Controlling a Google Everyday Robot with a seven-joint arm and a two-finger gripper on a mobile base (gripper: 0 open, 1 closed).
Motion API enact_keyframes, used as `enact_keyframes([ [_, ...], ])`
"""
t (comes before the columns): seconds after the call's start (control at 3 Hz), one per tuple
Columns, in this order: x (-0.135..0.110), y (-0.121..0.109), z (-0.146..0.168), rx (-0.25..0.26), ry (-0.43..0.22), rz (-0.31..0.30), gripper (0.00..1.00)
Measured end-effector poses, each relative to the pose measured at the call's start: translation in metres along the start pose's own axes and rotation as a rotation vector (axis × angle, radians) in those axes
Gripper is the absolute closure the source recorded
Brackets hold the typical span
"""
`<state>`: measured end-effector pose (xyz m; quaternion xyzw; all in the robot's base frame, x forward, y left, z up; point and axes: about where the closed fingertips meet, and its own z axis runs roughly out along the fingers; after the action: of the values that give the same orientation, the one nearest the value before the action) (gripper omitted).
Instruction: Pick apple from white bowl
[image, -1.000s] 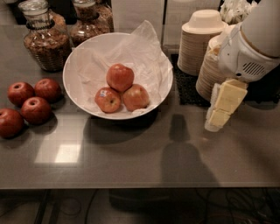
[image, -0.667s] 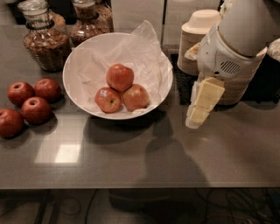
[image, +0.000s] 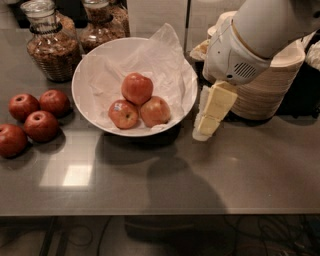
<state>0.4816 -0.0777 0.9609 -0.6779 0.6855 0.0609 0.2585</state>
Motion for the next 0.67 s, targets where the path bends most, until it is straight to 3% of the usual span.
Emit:
enact_keyframes([
  [0.67, -0.041, -0.04, 0.034, 0.053, -0.165, -0.007, 0.0],
])
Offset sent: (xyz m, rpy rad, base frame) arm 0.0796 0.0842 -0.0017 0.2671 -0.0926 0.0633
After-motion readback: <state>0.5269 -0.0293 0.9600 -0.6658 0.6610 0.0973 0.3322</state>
